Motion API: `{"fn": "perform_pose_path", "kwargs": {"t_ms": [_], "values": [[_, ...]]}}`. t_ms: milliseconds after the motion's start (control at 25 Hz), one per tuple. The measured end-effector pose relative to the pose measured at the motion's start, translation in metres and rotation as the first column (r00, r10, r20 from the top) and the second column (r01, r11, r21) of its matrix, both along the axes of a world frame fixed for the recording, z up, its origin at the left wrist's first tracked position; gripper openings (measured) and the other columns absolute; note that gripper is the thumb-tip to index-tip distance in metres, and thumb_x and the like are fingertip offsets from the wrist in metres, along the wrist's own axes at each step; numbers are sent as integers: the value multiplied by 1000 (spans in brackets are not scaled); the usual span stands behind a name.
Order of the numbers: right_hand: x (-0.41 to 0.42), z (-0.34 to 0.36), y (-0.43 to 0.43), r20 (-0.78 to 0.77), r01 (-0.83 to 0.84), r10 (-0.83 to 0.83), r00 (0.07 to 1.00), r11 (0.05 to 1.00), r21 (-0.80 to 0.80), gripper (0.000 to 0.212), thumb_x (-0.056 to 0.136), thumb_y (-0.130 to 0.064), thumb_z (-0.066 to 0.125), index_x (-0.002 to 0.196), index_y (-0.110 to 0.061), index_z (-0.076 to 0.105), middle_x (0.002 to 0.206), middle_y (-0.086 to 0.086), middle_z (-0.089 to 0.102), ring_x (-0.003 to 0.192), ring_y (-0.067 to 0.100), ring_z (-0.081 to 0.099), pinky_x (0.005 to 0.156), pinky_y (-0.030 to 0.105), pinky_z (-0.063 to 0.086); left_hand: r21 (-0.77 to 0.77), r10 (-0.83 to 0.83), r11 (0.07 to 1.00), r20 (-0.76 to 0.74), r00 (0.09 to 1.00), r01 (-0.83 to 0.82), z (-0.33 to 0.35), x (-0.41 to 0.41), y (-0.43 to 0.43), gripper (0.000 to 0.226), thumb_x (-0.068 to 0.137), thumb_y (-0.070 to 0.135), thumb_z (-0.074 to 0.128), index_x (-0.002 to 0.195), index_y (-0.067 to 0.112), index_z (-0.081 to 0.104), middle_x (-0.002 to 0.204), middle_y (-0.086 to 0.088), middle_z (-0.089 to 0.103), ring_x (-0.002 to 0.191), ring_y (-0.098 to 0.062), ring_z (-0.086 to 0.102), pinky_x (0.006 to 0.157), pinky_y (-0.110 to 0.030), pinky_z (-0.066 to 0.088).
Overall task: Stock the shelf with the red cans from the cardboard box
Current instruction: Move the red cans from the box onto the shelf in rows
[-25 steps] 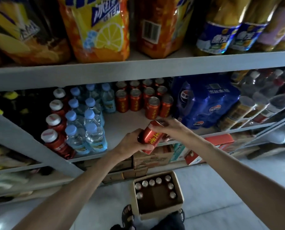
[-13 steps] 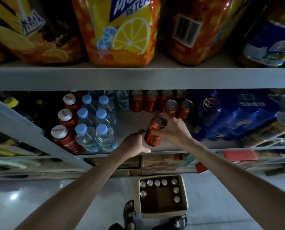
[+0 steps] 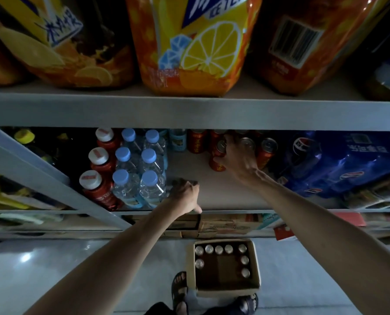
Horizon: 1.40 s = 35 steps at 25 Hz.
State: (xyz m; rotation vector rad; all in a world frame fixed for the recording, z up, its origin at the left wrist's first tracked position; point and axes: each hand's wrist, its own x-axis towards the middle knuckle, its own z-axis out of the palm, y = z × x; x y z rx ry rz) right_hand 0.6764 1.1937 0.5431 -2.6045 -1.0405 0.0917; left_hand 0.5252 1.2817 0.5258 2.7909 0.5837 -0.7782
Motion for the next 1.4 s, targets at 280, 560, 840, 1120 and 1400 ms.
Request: {"fn": "perform_pose_path", "kwargs": {"t_ms": [280, 560, 840, 1120, 1400], "values": [[2, -6, 8, -9, -16, 16, 1000, 998, -63, 79, 82, -34, 77, 145, -10, 37, 145, 14, 47, 130, 34, 50, 99, 45, 49, -9, -3, 1000, 20, 1000, 3, -10, 1, 2, 75, 74, 46, 77, 128, 4, 47, 124, -22, 58, 117, -36, 54, 102, -44, 45], [0, -11, 10, 107, 29, -18, 994, 995, -98, 81, 80, -37, 78, 144, -13, 36, 139, 17, 52, 121, 35, 56, 90, 41, 54, -19, 16, 1000, 23, 1000, -16, -17, -2, 3, 88, 73, 48, 78, 144, 12, 39, 136, -29, 48, 126, -39, 46, 106, -44, 41], [-7, -9, 8, 84, 42, -33, 996, 993, -107, 79, 80, -25, 79, 145, -11, 35, 140, 19, 48, 120, 36, 56, 87, 41, 55, 6, -13, 1000, 47, 999, 13, -17, -2, 1, 73, 75, 45, 77, 129, 5, 48, 125, -27, 56, 120, -40, 50, 103, -46, 43], [-48, 11, -53, 72, 20, -35, 997, 978, 206, 34, 87, -24, 67, 120, -19, 60, 118, 8, 62, 88, 30, 66, 65, 37, 54, 16, -80, 997, 123, 989, 78, -20, -5, 3, 64, 76, 44, 77, 120, 5, 53, 117, -20, 64, 115, -38, 56, 100, -46, 45], [-97, -19, -164, -185, 141, -97, 978, 959, 245, 10, 87, -12, 64, 92, -18, 69, 90, -5, 71, 75, 13, 66, 63, 26, 52, 32, -6, 999, 261, 965, -3, -13, -17, -26, 61, 86, 27, 68, 140, 13, 43, 133, -16, 53, 119, -33, 53, 95, -40, 48]]}}
